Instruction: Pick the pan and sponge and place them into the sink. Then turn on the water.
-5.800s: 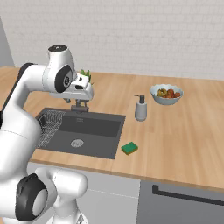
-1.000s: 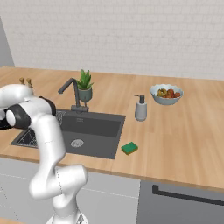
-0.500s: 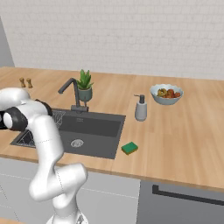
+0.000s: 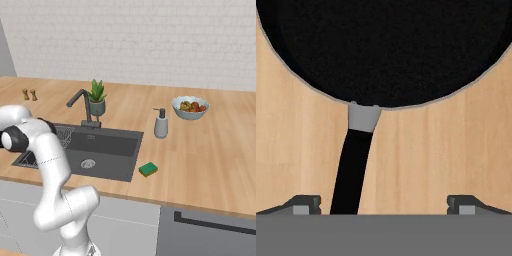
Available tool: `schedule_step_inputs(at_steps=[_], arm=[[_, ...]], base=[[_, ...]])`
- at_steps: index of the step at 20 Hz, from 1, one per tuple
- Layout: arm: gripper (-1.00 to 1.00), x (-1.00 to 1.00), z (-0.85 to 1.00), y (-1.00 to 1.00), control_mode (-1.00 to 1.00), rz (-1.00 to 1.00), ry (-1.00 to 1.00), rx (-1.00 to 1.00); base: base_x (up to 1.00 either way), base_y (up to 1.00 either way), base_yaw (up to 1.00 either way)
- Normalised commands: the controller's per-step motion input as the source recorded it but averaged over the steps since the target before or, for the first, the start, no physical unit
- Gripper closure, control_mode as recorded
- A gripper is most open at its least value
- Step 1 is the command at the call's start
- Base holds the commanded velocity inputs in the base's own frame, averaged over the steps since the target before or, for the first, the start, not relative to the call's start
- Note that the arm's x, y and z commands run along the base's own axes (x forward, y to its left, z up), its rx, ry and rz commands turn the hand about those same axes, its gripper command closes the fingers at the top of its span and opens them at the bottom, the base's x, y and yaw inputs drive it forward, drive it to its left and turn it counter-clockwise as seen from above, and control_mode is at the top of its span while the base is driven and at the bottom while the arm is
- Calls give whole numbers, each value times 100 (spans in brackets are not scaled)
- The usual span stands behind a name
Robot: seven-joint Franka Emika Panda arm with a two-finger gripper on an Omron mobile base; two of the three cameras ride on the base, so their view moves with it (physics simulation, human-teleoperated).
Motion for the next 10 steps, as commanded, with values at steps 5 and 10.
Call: schedule_step_inputs(at_steps=[5,10], arm=[[-100,0,-19,12,-100,0,0,0],[-100,7,-6,13,-100,0,0,0]], base=[[0,0,0],[0,0,0]])
